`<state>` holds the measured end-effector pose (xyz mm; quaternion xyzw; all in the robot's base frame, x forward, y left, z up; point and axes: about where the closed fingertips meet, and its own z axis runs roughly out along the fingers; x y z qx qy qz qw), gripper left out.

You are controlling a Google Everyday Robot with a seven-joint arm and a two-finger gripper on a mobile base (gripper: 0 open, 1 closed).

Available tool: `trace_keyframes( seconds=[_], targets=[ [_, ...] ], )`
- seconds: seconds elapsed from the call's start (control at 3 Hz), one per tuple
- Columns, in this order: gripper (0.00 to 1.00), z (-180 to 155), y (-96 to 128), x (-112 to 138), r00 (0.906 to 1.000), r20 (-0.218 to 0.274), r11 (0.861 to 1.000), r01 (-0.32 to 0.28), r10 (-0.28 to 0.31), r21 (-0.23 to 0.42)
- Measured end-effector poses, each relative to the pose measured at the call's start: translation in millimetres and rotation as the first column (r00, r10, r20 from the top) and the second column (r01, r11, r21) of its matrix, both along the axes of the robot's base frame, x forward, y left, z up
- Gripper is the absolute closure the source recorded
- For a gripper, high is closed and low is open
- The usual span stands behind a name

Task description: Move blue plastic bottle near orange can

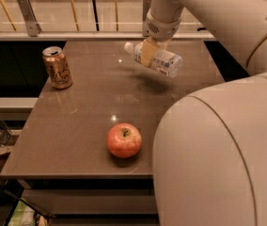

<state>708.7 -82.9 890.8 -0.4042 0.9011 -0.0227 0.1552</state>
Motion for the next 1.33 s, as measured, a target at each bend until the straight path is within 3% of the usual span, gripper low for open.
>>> trace_keyframes(
  seconds=[0.33, 1.0, 1.33],
  targets=[
    [1.0, 1.2, 26.3, -11.7, 0.9989, 0.005, 0.998, 0.047, -0.047, -0.031],
    [1.0, 13.3, 78.8, -20.4, 0.9979, 0.065, 0.999, -0.007, 0.01, -0.047],
    [1.0, 11.2, 94.7, -21.6, 0.9968, 0.07, 0.999, -0.037, 0.038, -0.02]
  ],
)
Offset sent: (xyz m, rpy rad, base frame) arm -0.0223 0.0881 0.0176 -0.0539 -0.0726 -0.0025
